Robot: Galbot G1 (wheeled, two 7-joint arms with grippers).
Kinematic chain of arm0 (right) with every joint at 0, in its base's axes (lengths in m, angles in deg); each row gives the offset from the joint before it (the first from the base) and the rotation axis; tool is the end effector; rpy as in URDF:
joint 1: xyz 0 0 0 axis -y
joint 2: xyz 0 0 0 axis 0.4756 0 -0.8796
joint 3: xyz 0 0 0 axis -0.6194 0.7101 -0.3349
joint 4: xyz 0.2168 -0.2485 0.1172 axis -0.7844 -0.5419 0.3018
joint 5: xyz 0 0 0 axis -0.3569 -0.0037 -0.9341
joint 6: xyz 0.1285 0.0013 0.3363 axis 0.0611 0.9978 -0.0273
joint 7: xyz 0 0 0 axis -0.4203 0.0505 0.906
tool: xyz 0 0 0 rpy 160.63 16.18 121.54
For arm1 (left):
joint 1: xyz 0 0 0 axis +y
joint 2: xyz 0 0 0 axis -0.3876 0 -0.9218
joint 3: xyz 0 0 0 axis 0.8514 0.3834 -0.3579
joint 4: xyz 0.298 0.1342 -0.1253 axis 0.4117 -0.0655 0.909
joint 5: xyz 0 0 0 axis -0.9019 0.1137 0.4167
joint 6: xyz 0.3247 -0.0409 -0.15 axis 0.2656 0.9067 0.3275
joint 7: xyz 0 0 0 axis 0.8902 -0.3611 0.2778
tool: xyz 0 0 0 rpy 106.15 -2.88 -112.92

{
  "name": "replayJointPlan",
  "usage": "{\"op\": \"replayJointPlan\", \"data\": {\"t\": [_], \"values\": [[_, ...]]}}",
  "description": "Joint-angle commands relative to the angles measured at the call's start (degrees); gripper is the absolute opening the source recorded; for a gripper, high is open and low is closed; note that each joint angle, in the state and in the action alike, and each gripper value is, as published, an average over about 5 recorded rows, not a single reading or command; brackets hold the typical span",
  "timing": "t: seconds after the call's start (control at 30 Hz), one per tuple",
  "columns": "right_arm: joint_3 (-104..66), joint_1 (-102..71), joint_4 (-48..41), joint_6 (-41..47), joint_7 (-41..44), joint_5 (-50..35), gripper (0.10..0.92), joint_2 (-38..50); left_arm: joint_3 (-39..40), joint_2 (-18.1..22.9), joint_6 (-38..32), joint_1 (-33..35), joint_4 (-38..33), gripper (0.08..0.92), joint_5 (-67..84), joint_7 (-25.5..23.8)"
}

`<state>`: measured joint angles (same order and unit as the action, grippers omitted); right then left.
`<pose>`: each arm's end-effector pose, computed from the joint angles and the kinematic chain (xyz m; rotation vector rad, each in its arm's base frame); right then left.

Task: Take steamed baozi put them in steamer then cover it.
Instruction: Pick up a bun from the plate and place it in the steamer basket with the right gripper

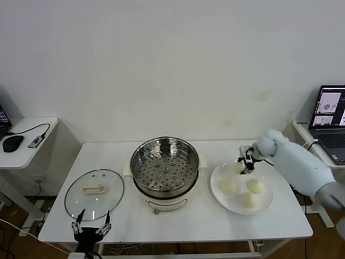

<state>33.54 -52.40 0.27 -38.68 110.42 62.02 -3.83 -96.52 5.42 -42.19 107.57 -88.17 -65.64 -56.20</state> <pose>0.5827 -0.1374 -0.1628 1.2005 -1.5262 1.5305 0.1317 0.0675 -0.3385 0.1034 -2.8387 -0.3381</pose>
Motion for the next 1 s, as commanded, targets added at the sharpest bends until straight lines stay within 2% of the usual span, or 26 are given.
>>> {"op": "replayJointPlan", "data": {"t": [0.03, 0.33, 0.63, 0.83, 1.0], "values": [[11.2, 14.46, 9.93, 0.44, -0.5, -12.35, 0.588, 3.06, 0.0, -0.31, -1.17, 0.08, -0.09, 0.823, 2.99, -0.32], [22.25, 27.36, 13.19, -2.29, -2.8, -19.81, 0.589, -2.25, 0.06, -0.31, -1.77, -0.01, -0.45, 0.823, 2.6, -0.48], [29.01, 30.85, 10.8, -10.91, -5.04, -21.91, 0.594, -14.14, -1.39, -0.77, -2.68, 0.02, -0.84, 0.823, 3.23, -0.6], [30.92, 28.3, 7.18, -16.46, -6.61, -18.97, 0.594, -21.9, -2.29, -0.8, -2.75, 0.2, -1.62, 0.823, 3.47, -0.66], [31.31, 25.4, 1.79, -22.87, -7.49, -11.69, 0.594, -26.82, -3.03, -0.84, -2.75, 0.4, -2.12, 0.823, 3.53, -0.75]]}}
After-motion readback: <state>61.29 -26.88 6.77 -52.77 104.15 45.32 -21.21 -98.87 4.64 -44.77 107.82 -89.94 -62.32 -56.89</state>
